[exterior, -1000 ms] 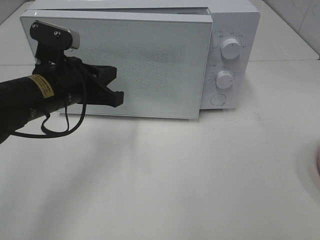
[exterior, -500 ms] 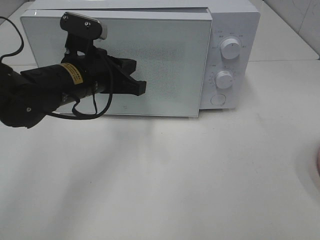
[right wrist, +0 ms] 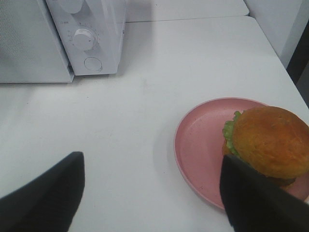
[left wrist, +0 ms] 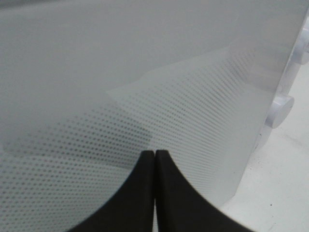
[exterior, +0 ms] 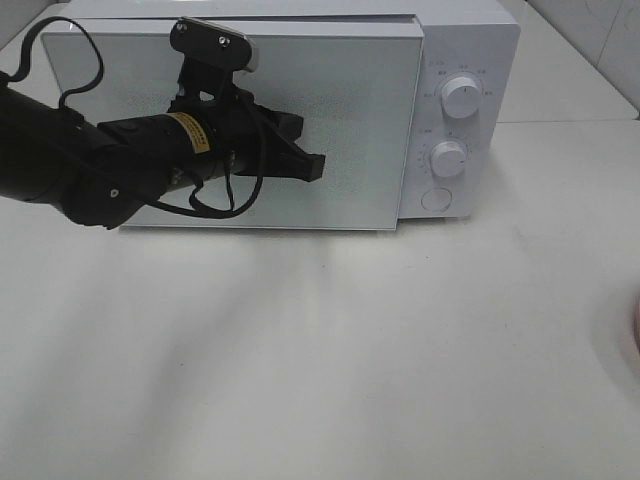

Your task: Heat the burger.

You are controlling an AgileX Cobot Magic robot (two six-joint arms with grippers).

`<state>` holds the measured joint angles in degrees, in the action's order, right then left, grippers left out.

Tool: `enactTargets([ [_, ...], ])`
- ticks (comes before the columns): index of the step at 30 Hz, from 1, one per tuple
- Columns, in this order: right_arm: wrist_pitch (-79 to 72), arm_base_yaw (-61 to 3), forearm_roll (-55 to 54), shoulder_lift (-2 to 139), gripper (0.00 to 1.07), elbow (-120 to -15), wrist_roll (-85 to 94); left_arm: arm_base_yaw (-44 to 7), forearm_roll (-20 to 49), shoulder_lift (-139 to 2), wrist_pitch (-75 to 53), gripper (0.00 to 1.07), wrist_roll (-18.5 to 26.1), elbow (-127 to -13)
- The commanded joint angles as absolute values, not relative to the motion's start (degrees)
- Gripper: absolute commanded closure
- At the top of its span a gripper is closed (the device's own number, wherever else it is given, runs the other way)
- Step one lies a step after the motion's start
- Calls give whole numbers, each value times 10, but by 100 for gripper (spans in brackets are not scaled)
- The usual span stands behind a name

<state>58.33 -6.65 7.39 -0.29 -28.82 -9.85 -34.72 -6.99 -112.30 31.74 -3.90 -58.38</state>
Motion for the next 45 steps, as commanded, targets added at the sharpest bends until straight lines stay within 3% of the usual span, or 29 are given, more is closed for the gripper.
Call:
enactTargets([
  [1,578,-63,72,-18,32,-287,-95,-343,-50,-1127,325,107,-42,-600],
  [21,578,-63,72,-18,32,-287,-95,-355,-53,-1197,266,107,-42,-752],
  [40,578,-63,72,-18,32,-287,-95,-414,-55,-1094,168,107,-45,-653],
  [43,578,-63,72,-18,32,-287,-95,-420,-55,-1070,98,91,-45,-642],
  [44,578,-63,72,-18,32,-287,-95,-420,-55,-1070,98,91,-45,-642],
  [45,578,-63,72,-18,32,-287,-95,-421,-55,-1057,31,71,-45,-641],
])
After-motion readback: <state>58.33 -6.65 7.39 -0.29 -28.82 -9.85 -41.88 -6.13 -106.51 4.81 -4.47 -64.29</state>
